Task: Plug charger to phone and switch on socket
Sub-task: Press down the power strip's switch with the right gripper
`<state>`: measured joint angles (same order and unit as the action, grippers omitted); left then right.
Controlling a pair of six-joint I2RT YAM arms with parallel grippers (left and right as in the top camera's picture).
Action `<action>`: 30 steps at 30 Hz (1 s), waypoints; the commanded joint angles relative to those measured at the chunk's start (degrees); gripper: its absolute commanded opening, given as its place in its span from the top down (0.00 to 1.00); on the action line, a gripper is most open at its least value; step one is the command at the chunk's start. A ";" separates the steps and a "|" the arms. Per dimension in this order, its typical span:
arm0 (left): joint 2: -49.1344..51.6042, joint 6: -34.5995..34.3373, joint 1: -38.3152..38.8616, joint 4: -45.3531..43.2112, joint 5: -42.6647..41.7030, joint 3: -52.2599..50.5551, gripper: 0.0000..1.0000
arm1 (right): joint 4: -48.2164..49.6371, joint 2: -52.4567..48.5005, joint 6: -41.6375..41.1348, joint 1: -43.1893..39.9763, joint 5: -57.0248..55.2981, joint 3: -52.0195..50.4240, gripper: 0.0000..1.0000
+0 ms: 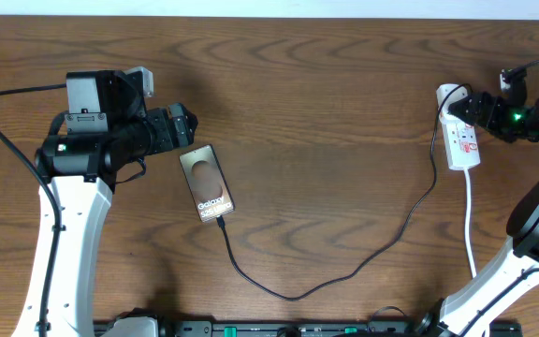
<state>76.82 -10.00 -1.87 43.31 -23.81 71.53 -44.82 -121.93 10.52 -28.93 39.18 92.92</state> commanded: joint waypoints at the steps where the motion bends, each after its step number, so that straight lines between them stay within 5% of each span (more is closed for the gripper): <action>1: -0.09 1.40 -0.35 0.15 0.33 1.14 0.09 | 0.22 -0.35 -1.51 0.52 0.11 0.42 0.01; 30: -0.09 1.40 -0.35 1.01 0.50 1.11 0.09 | 0.44 -4.20 -2.73 1.18 3.41 0.22 0.02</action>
<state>76.82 -9.98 -1.87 44.16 -23.79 71.53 -44.47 -124.79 8.16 -28.71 41.63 92.95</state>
